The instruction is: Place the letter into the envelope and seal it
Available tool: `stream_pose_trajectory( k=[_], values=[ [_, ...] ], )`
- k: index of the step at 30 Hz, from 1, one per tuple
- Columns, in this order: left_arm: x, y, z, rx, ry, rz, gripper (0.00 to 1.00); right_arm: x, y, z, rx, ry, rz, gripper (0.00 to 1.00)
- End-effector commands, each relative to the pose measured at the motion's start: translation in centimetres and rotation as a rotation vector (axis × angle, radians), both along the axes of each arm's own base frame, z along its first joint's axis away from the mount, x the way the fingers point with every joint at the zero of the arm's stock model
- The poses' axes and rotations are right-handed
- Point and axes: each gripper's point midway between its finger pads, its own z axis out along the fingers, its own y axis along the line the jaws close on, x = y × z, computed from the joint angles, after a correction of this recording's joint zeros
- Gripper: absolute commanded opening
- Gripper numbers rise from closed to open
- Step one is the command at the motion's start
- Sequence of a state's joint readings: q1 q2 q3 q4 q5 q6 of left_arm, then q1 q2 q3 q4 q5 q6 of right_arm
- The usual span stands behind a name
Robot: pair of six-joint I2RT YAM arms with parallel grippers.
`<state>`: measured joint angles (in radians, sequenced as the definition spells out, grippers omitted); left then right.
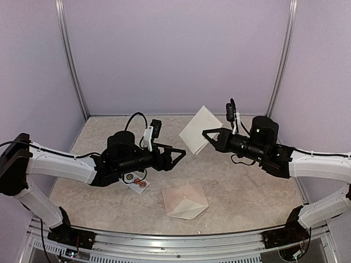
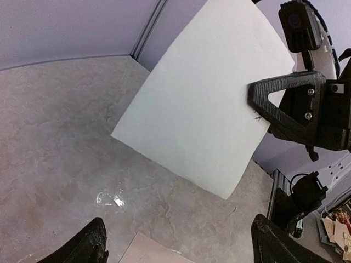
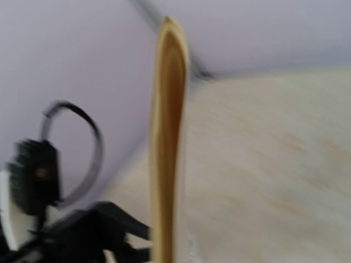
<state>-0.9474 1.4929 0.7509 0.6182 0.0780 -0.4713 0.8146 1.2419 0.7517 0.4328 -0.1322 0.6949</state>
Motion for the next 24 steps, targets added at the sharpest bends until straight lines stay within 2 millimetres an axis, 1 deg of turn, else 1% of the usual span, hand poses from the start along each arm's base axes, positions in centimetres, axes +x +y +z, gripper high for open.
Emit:
stream_pose_trajectory(
  k=[1,2,3,4,5,6,7,10,11,14,18,21,24],
  values=[
    [-0.6,-4.7,-4.7,0.073,0.118,-0.207,0.86,0.0,-4.0,-4.8,-0.163,0.094,-0.112,0.00],
    [-0.6,-5.6,-5.9,0.095,0.136,-0.229,0.86,-0.1,-4.5,-4.9,-0.165,0.094,-0.130,0.00],
    [-0.6,-6.4,-6.5,0.108,0.146,-0.249,0.86,-0.3,-5.1,-4.9,-0.167,0.094,-0.146,0.00],
    [-0.8,-7.3,-8.1,0.138,0.173,-0.273,0.86,-0.4,-5.6,-5.0,-0.168,0.097,-0.162,0.00],
    [-0.9,-8.0,-8.6,0.149,0.183,-0.297,0.86,-0.4,-6.1,-5.0,-0.170,0.098,-0.182,0.00],
    [-1.1,-8.7,-9.6,0.167,0.200,-0.317,0.86,-0.5,-6.5,-5.0,-0.170,0.098,-0.194,0.00],
    [-1.2,-9.2,-11.1,0.193,0.224,-0.331,0.86,-0.6,-7.0,-5.1,-0.171,0.101,-0.207,0.00],
    [-1.3,-10.3,-13.2,0.239,0.263,-0.363,0.86,-0.7,-8.0,-5.3,-0.184,0.108,-0.245,0.00],
    [-1.3,-10.5,-14.5,0.264,0.282,-0.368,0.86,-0.7,-8.4,-5.3,-0.187,0.109,-0.260,0.00],
    [-1.6,-10.9,-16.9,0.313,0.320,-0.391,0.86,-0.7,-9.3,-5.2,-0.195,0.108,-0.294,0.00],
    [-1.8,-11.1,-18.6,0.344,0.354,-0.405,0.87,-0.7,-9.8,-5.0,-0.198,0.109,-0.319,0.00],
    [-1.7,-10.4,-19.9,0.374,0.379,-0.387,0.87,-0.6,-10.0,-5.0,-0.201,0.110,-0.327,0.00],
    [-1.0,-9.0,-21.3,0.412,0.402,-0.332,0.87,-0.6,-9.9,-4.9,-0.200,0.111,-0.325,0.00]
  ],
)
